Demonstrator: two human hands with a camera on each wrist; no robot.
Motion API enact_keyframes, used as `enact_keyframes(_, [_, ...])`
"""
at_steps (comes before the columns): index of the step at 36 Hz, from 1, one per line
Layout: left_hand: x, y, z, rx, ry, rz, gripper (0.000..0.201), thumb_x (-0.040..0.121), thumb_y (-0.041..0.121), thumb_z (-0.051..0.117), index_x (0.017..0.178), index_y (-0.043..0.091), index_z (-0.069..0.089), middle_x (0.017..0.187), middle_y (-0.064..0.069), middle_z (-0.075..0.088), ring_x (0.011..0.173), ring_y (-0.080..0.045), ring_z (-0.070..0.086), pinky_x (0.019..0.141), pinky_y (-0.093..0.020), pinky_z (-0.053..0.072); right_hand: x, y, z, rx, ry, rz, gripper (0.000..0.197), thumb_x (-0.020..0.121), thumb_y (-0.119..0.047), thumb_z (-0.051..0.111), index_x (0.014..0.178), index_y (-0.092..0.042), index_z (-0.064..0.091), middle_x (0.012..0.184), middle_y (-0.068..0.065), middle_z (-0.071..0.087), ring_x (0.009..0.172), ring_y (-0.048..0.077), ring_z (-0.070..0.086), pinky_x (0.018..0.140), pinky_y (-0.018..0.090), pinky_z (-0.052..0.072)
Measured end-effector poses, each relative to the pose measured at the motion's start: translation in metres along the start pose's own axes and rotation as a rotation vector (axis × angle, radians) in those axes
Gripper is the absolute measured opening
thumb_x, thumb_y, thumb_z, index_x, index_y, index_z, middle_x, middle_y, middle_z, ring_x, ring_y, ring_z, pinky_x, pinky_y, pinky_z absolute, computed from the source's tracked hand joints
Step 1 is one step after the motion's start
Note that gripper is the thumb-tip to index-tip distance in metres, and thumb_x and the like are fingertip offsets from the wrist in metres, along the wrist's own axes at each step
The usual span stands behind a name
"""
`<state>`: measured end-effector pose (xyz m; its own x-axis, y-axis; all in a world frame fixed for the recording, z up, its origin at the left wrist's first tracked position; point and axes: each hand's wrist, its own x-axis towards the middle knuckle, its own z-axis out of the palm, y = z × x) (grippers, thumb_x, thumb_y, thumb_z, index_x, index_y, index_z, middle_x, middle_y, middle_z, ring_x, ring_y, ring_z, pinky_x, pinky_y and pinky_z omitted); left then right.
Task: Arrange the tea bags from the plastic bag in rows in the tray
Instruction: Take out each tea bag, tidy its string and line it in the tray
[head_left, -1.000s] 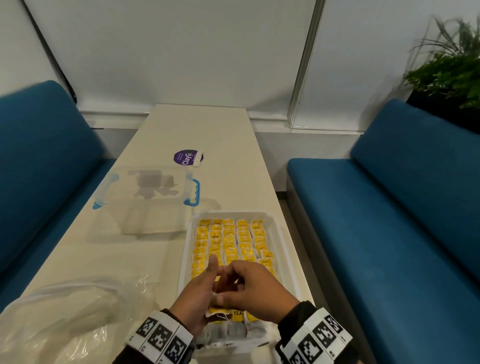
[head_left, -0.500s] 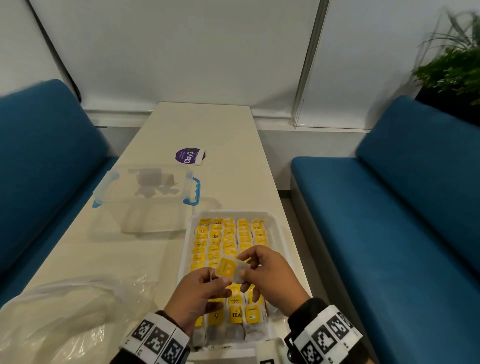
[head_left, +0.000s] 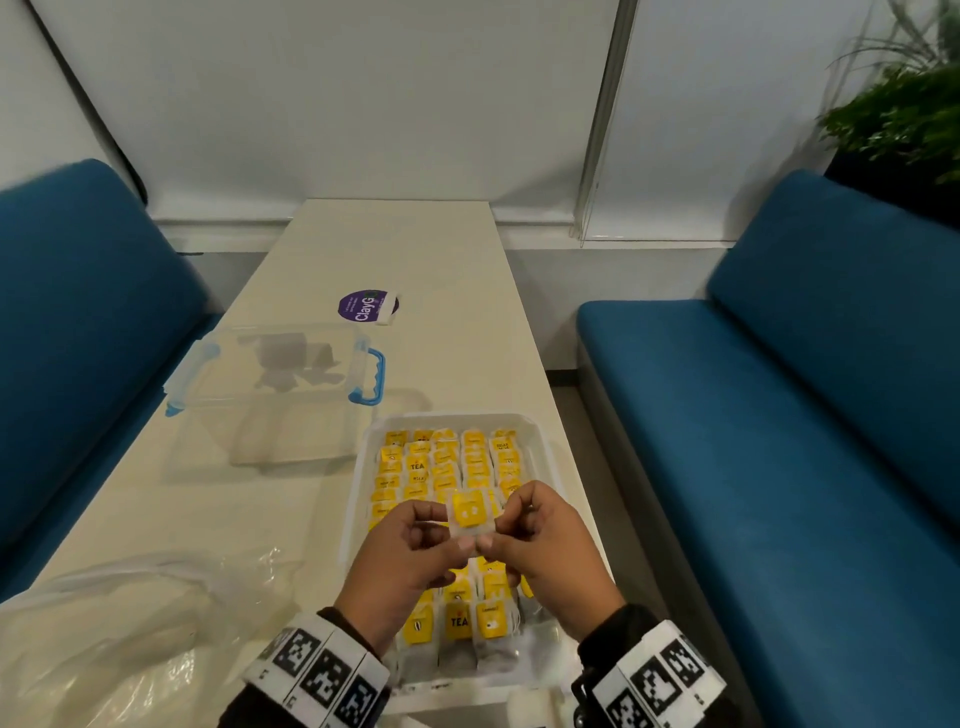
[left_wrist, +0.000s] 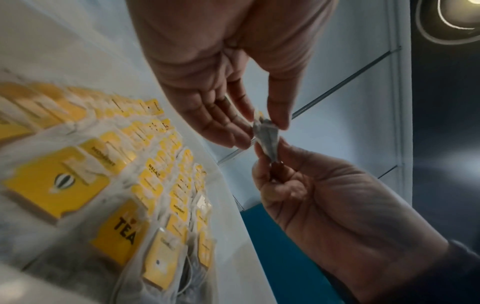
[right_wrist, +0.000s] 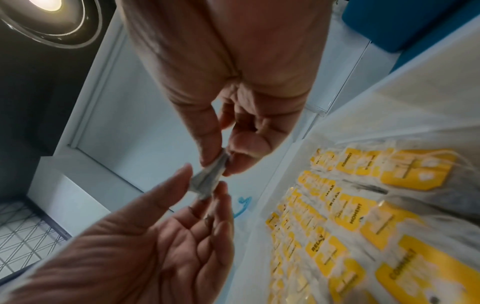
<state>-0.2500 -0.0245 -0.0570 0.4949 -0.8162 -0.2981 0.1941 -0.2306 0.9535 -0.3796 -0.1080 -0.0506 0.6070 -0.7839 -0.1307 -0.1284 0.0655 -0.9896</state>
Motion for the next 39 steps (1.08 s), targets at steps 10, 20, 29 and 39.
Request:
enact_keyframes(10, [-0.004,-0.003,0.001,0.052,-0.103,-0.010,0.041,0.068,-0.006,0.077,0.099,0.009,0.054,0.060,-0.003,0.062,0.057,-0.016,0.060,0.053,-0.025,0.050,-0.016,0.001,-0.005,-0.092,0.131,0.018,0.022,0.080,0.010,0.063,0.074,-0.012,0.064,0.064,0.003,0.062,0.051,0.010,0.060,0.045,0.021,0.047])
enact_keyframes(20, [-0.029,-0.015,-0.041,0.809,-0.387,0.055,0.025,0.069,0.019,0.078,0.082,0.031,0.062,0.079,0.009,0.063,0.053,0.006,0.053,0.062,-0.016,0.045,-0.035,0.017,-0.013,-0.804,0.161,0.193,0.026,0.083,0.001,0.051,0.084,-0.016,0.070,0.086,-0.002,0.065,0.083,0.015,0.062,0.072,0.021,0.048])
enact_keyframes(29, [-0.040,-0.023,-0.047,1.129,-0.473,0.107,0.022,0.078,0.030,0.069,0.067,0.041,0.054,0.075,0.023,0.056,0.067,0.008,0.051,0.058,-0.005,0.034,-0.043,0.019,0.004,-1.193,0.017,0.303,0.029,0.089,-0.001,0.042,0.106,-0.011,0.063,0.110,0.006,0.062,0.100,0.021,0.061,0.078,0.023,0.044])
enact_keyframes(39, [-0.042,-0.027,-0.049,1.116,-0.458,0.134,0.018,0.080,0.032,0.068,0.068,0.039,0.056,0.072,0.024,0.054,0.072,0.004,0.051,0.061,-0.008,0.033,-0.045,0.024,0.017,-1.397,-0.069,0.301,0.028,0.095,-0.002,0.040,0.118,-0.009,0.055,0.124,0.008,0.056,0.113,0.023,0.057,0.093,0.027,0.045])
